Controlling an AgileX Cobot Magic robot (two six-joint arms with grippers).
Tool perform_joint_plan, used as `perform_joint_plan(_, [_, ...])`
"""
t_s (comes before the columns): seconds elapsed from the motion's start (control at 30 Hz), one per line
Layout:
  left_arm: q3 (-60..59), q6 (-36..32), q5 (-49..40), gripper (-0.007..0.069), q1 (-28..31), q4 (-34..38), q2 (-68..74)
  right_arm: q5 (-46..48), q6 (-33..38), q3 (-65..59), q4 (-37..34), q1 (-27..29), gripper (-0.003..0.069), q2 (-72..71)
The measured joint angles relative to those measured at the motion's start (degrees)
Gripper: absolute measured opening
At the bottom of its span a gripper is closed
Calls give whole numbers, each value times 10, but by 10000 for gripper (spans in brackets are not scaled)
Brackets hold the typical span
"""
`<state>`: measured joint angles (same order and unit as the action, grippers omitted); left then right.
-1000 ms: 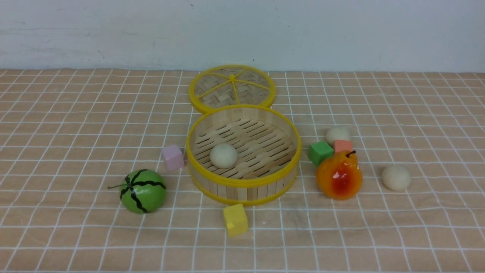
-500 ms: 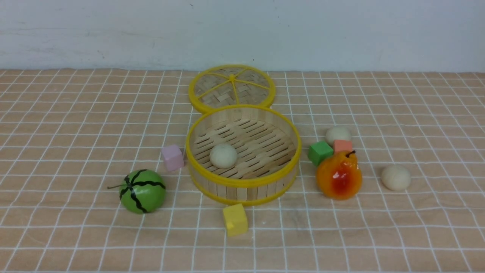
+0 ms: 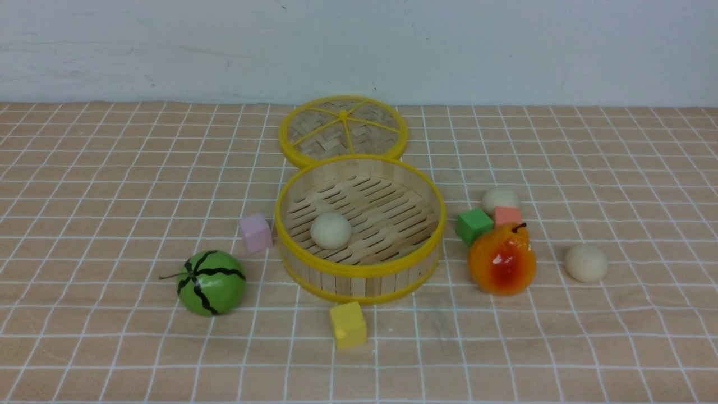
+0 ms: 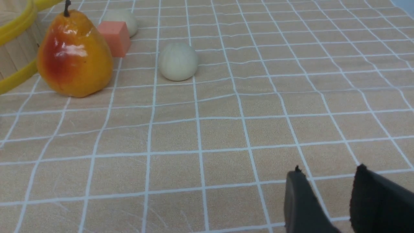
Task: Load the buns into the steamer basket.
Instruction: Use the right arm to grab a steamed stuffed bun
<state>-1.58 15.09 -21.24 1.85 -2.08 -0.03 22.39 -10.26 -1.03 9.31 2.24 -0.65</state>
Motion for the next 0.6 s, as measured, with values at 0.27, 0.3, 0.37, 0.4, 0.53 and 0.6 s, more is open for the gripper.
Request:
perform_joint_plan(0.27, [0, 1, 1, 15, 0, 2, 0, -106, -9, -5, 1, 0, 239, 0])
perform_joint_plan(0.3, [0, 2, 1, 18, 0, 2, 0, -139, -13, -5, 2, 0, 239, 0])
perform_joint_plan(0.37, [0, 2, 1, 18, 0, 2, 0, -192, -15, -5, 3, 0, 239, 0])
perform_joint_plan(0.4, [0, 2, 1, 20, 0, 2, 0, -216, -16, -5, 3, 0, 239, 0])
perform_joint_plan(0.53, [0, 2, 1, 24, 0, 2, 0, -277, -18, -5, 3, 0, 239, 0])
perform_joint_plan(0.6, [0, 2, 1, 27, 0, 2, 0, -289, -26, -5, 3, 0, 239, 0])
